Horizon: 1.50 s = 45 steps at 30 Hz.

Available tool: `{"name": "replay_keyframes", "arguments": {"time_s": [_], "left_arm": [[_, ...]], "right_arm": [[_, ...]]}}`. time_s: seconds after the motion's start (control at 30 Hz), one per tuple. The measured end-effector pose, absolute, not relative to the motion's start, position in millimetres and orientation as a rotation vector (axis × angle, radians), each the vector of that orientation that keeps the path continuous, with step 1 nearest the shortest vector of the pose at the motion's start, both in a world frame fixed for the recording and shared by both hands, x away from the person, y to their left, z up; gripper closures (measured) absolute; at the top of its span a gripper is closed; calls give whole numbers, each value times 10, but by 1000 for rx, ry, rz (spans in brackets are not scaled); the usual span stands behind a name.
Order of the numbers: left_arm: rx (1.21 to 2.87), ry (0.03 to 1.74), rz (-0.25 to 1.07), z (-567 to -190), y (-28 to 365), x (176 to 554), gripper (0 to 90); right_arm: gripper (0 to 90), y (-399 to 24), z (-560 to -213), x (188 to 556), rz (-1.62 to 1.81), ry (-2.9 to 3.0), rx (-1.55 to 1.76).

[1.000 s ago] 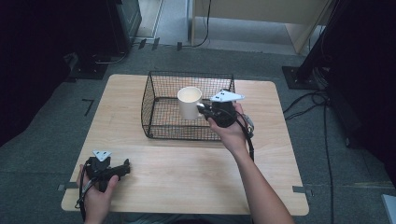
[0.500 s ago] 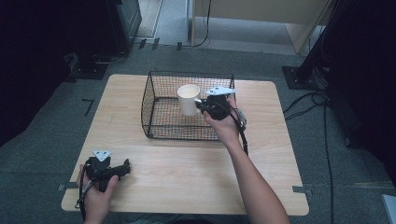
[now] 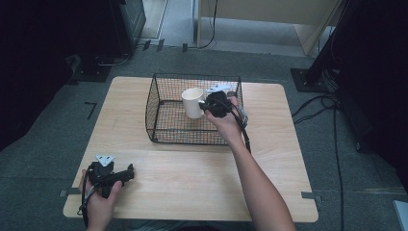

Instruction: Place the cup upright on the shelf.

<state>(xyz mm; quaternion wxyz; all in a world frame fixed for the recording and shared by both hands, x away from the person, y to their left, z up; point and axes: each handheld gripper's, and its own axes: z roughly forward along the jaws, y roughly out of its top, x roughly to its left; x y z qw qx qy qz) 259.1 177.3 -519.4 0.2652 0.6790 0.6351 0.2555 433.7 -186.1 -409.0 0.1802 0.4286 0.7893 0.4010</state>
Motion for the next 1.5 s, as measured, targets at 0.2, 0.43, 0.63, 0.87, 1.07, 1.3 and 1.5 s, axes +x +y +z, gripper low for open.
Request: {"name": "replay_keyframes", "arguments": {"time_s": [0.2, 0.43, 0.63, 0.87, 1.07, 1.3, 1.5], "left_arm": [[1834, 1716, 691, -5195, 1773, 2592, 0], [1834, 1715, 691, -5195, 1773, 2592, 0], [1834, 1716, 690, -5194, 1773, 2591, 0], [1835, 1716, 690, -5194, 1773, 2591, 0], [1834, 1716, 691, -5195, 1773, 2591, 0], [1834, 1716, 691, -5195, 1773, 2592, 0], [1835, 1716, 690, -5194, 1773, 2591, 0]], "right_arm": [[808, -1851, -4153, 4418, 1089, 2282, 1247], [808, -1844, -4171, 4487, 1034, 2335, 1262], [808, -1835, -4157, 4526, 1018, 2349, 1262], [807, -1843, -4173, 4500, 992, 2379, 1257], [800, -1857, -4169, 4501, 958, 2387, 1288], [755, -1858, -4160, 4479, 934, 2397, 1294], [759, -1835, -4152, 4455, 923, 2405, 1287]]}}
